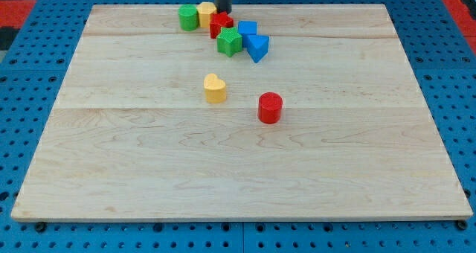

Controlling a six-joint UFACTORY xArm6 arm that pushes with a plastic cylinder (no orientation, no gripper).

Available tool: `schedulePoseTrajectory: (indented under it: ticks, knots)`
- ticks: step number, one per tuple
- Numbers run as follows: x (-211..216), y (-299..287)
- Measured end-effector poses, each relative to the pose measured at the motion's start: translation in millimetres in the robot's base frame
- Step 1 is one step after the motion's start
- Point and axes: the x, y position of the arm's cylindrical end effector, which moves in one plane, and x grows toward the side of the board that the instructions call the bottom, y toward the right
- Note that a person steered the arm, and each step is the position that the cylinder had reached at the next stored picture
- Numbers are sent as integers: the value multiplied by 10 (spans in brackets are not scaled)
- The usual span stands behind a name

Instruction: Move the yellow hexagon and green circle slightly left

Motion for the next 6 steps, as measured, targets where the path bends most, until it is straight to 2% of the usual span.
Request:
schedulePoseTrajectory:
  ticks: [1,3,5,6]
  knots:
    - [63,-309]
    - [-150,-664]
    - [-130,-1476]
    - [49,-1097]
